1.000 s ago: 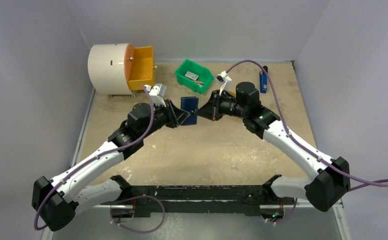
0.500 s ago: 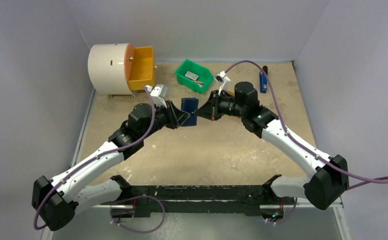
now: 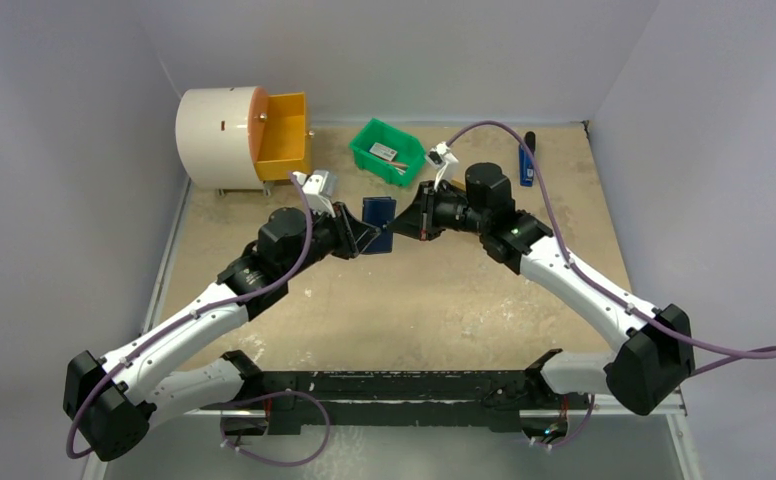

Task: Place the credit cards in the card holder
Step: Close the card holder at the center of the board.

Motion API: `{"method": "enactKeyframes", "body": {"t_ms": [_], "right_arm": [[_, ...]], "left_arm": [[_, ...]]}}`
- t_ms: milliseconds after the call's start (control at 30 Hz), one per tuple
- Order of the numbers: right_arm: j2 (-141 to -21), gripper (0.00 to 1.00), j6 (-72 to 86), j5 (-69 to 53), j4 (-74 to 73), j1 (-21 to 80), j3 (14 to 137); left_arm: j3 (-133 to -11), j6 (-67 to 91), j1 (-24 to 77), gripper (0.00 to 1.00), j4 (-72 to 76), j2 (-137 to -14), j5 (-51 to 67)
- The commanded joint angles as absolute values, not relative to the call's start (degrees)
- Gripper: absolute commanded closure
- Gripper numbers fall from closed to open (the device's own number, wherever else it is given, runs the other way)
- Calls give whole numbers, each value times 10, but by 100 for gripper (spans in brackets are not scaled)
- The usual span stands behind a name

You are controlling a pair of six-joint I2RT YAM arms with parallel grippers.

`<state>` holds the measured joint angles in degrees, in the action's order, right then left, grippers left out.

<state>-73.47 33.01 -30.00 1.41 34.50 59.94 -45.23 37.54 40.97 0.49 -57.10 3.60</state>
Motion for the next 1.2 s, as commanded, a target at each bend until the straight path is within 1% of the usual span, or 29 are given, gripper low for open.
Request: {"method": "enactKeyframes", "body": {"t_ms": [0, 533, 1167], "right_arm": [[-742, 100, 332, -298, 39, 347, 627], [-756, 100, 344, -313, 48, 348, 634], [-777, 100, 328, -316, 19, 356, 653]], "left_arm": [[-484, 365, 422, 100, 44, -565, 53], [-491, 363, 440, 100, 45, -581, 51], [-508, 362, 466, 100, 47, -598, 55]]}}
